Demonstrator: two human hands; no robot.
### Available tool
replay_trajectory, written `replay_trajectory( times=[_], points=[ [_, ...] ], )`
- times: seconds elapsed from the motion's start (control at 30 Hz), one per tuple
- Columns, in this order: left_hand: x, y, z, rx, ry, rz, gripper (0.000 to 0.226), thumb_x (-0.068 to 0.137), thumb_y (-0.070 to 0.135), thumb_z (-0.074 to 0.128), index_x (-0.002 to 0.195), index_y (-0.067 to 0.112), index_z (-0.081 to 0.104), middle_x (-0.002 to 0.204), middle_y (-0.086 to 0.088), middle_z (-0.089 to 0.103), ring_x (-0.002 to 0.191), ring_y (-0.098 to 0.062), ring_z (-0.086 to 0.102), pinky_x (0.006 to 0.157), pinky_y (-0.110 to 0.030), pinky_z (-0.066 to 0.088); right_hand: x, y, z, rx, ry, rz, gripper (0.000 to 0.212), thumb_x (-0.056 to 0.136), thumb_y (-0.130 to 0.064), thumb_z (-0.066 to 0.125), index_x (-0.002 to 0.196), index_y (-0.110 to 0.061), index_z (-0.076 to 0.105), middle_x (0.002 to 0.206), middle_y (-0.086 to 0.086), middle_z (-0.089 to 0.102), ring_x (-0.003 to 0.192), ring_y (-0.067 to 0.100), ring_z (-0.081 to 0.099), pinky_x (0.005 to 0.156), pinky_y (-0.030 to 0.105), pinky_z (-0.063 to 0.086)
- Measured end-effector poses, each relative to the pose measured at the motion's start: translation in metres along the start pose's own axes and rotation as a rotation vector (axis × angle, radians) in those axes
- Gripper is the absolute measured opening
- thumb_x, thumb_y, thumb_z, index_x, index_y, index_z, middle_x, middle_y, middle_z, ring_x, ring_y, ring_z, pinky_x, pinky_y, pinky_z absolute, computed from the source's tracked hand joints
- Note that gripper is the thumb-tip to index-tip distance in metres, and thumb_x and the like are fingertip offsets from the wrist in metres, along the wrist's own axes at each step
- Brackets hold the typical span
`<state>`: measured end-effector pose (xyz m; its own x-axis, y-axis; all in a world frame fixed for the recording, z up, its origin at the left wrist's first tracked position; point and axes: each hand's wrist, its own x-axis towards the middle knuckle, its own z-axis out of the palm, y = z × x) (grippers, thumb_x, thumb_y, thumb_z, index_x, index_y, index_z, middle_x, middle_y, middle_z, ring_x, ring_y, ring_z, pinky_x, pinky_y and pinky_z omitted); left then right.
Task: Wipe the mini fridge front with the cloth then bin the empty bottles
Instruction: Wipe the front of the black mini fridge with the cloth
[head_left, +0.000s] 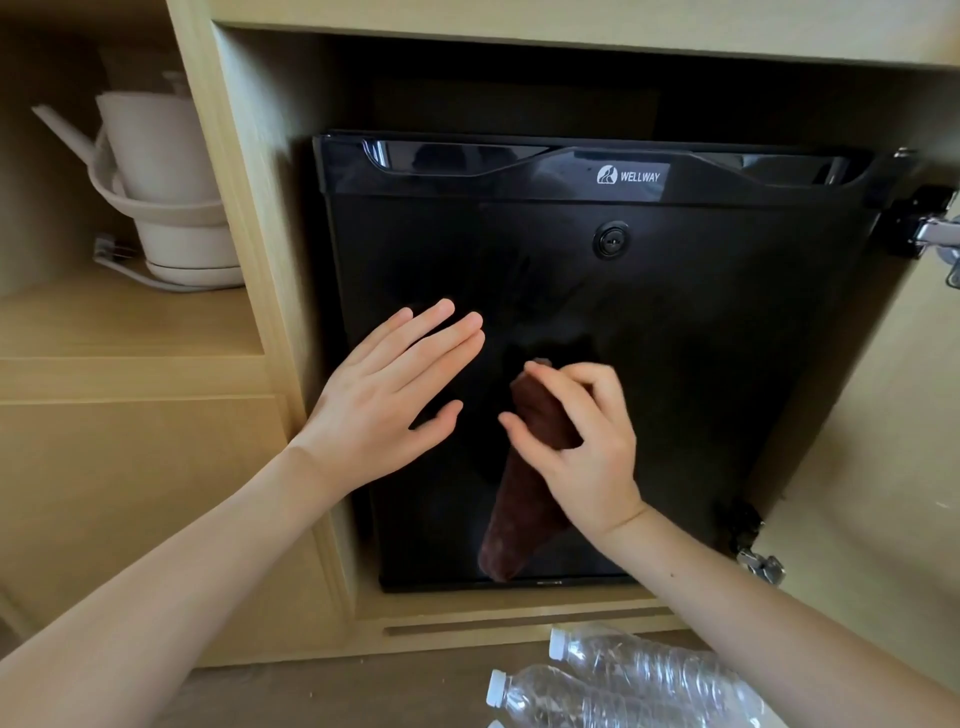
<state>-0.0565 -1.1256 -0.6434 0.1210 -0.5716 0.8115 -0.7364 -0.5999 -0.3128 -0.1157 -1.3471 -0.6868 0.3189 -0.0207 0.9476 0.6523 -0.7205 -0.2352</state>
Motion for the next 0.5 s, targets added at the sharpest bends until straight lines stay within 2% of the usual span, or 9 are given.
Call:
replay_trajectory(
  times=[0.1, 0.17, 0.27, 0.33, 0.4, 0.5],
  points=[
    [0.0, 0.0, 0.0, -0.009, 0.003, -0.001, 0.057, 0.097, 0.026, 0.06, 0.149, 0.014, 0.043, 0.157, 0.003, 0.037, 0.15, -0.018, 0.028, 0.124, -0.039, 0.021, -0.029, -0.001, 0.008, -0.057, -0.188, -0.067, 0.042, 0.084, -0.015, 0.081, 0.121, 0.0, 0.069, 0.108, 0.013, 0.057, 0.103, 0.017, 0.058, 0.095, 0.029, 0.052],
    [0.0, 0.0, -0.001, -0.009, -0.012, 0.003, 0.058, 0.097, 0.026, 0.061, 0.15, 0.014, 0.042, 0.158, 0.002, 0.036, 0.15, -0.018, 0.027, 0.124, -0.039, 0.021, -0.044, 0.003, 0.007, -0.108, -0.319, -0.126, 0.039, 0.086, -0.016, 0.078, 0.122, -0.001, 0.07, 0.107, 0.013, 0.059, 0.102, 0.019, 0.058, 0.093, 0.029, 0.053],
    [0.0, -0.001, -0.002, -0.003, -0.015, 0.005, 0.058, 0.097, 0.026, 0.061, 0.15, 0.013, 0.042, 0.158, 0.002, 0.036, 0.15, -0.018, 0.027, 0.124, -0.038, 0.02, -0.039, 0.004, 0.002, -0.119, -0.382, -0.163, 0.037, 0.089, -0.015, 0.076, 0.122, 0.0, 0.069, 0.104, 0.014, 0.062, 0.102, 0.019, 0.057, 0.093, 0.028, 0.052],
    [0.0, -0.001, -0.002, -0.004, -0.007, 0.003, 0.057, 0.097, 0.026, 0.061, 0.149, 0.013, 0.043, 0.157, 0.003, 0.037, 0.15, -0.018, 0.027, 0.124, -0.039, 0.021, -0.022, 0.002, -0.002, -0.123, -0.33, -0.191, 0.037, 0.089, -0.012, 0.077, 0.121, 0.004, 0.069, 0.102, 0.016, 0.062, 0.099, 0.021, 0.057, 0.093, 0.028, 0.052],
    [0.0, 0.0, -0.001, -0.008, 0.004, -0.003, 0.056, 0.097, 0.025, 0.061, 0.149, 0.013, 0.044, 0.157, 0.003, 0.038, 0.15, -0.018, 0.028, 0.124, -0.039, 0.022, 0.001, 0.002, -0.007, -0.14, -0.2, -0.223, 0.037, 0.088, -0.011, 0.078, 0.12, 0.006, 0.069, 0.103, 0.014, 0.06, 0.096, 0.022, 0.058, 0.093, 0.028, 0.051],
    [0.0, 0.001, 0.0, -0.007, -0.002, -0.004, 0.057, 0.096, 0.025, 0.061, 0.149, 0.013, 0.044, 0.157, 0.002, 0.039, 0.15, -0.018, 0.028, 0.124, -0.038, 0.021, 0.024, 0.004, -0.014, -0.179, -0.055, -0.225, 0.036, 0.09, -0.013, 0.077, 0.122, 0.004, 0.069, 0.106, 0.013, 0.058, 0.101, 0.019, 0.057, 0.099, 0.022, 0.046]
  ],
)
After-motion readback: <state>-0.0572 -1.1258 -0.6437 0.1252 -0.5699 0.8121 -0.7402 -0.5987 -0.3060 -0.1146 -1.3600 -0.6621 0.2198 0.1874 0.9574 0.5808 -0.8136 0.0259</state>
